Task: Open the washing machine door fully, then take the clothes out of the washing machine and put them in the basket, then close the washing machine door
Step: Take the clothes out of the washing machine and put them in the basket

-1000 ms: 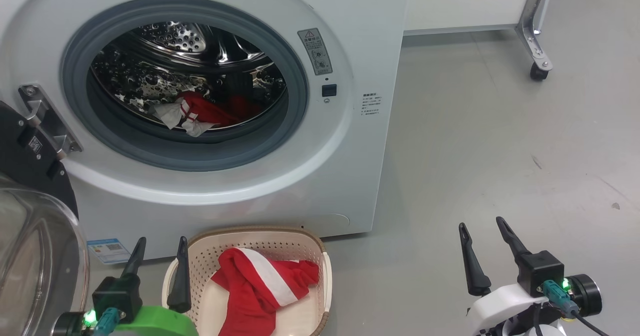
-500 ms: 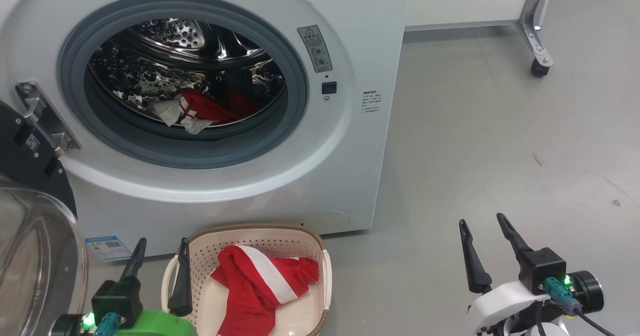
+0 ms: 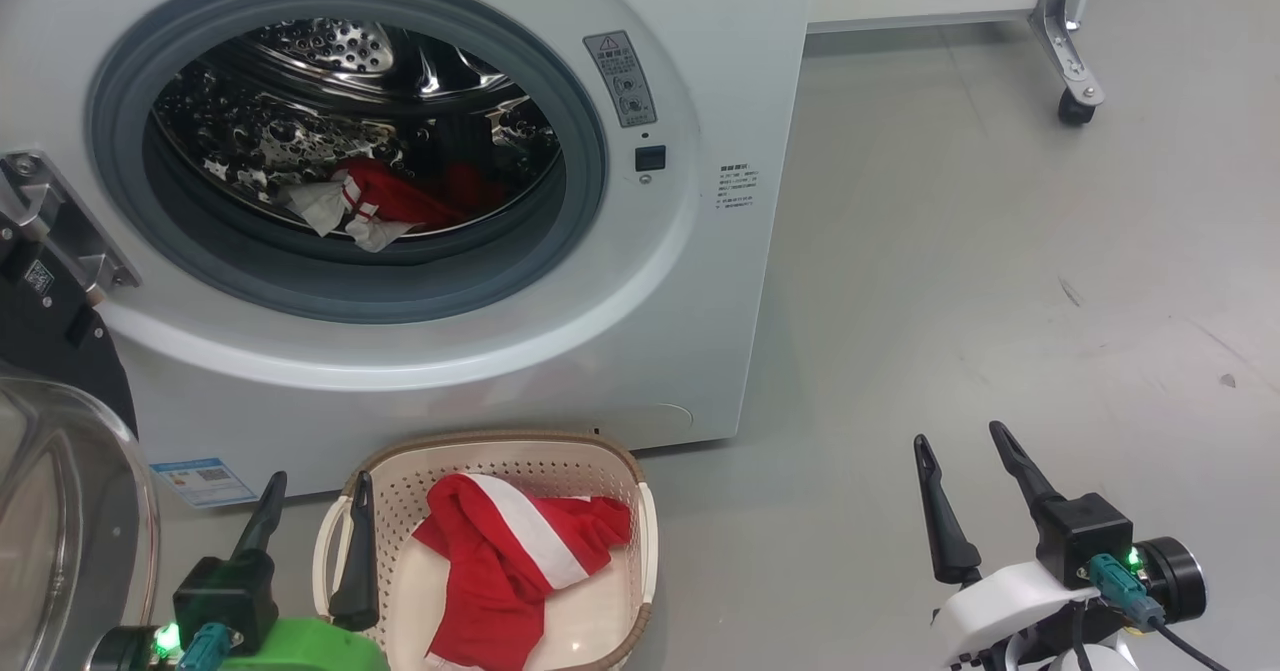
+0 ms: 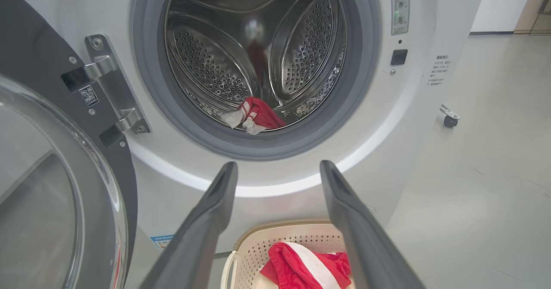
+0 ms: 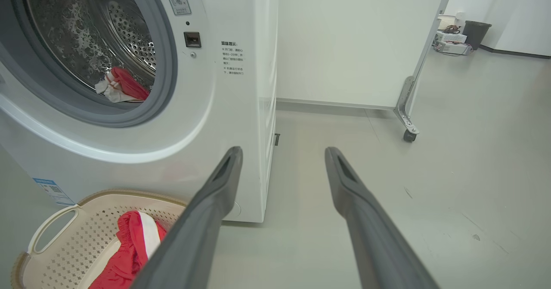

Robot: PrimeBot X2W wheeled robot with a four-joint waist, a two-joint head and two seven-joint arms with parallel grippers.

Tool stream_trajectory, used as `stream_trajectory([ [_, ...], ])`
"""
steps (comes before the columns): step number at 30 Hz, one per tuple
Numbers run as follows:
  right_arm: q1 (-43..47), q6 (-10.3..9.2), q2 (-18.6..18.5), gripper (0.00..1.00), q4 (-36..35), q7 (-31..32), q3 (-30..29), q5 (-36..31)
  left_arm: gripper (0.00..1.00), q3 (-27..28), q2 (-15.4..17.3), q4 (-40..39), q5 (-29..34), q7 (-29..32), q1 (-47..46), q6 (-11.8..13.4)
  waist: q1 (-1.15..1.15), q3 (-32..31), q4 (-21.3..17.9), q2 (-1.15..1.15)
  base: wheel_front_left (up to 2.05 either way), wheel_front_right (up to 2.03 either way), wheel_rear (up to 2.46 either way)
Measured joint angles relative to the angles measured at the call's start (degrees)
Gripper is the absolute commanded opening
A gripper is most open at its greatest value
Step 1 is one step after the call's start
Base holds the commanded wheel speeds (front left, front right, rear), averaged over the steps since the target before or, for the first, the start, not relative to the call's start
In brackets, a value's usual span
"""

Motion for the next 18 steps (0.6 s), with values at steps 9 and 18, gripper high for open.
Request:
stream_trajectory([
  [9, -0.1, -0.01, 0.0, 1.00, -1.4, 0.5, 0.4, 0.0, 1.00, 0.2, 0.4, -0.4, 0.0, 1.7, -0.2, 0.0, 0.00, 2.3, -0.6, 0.00, 0.00, 0.00, 0.00],
  [18, -2.0, 0.01, 0.4, 1.00, -3.0, 0.7, 1.3, -0.1, 1.00, -1.6, 0.9, 3.0, -2.5, 7.7, -6.4, -2.8, 0.00, 6.7, -1.7, 0.00, 0.00, 0.00, 0.00],
])
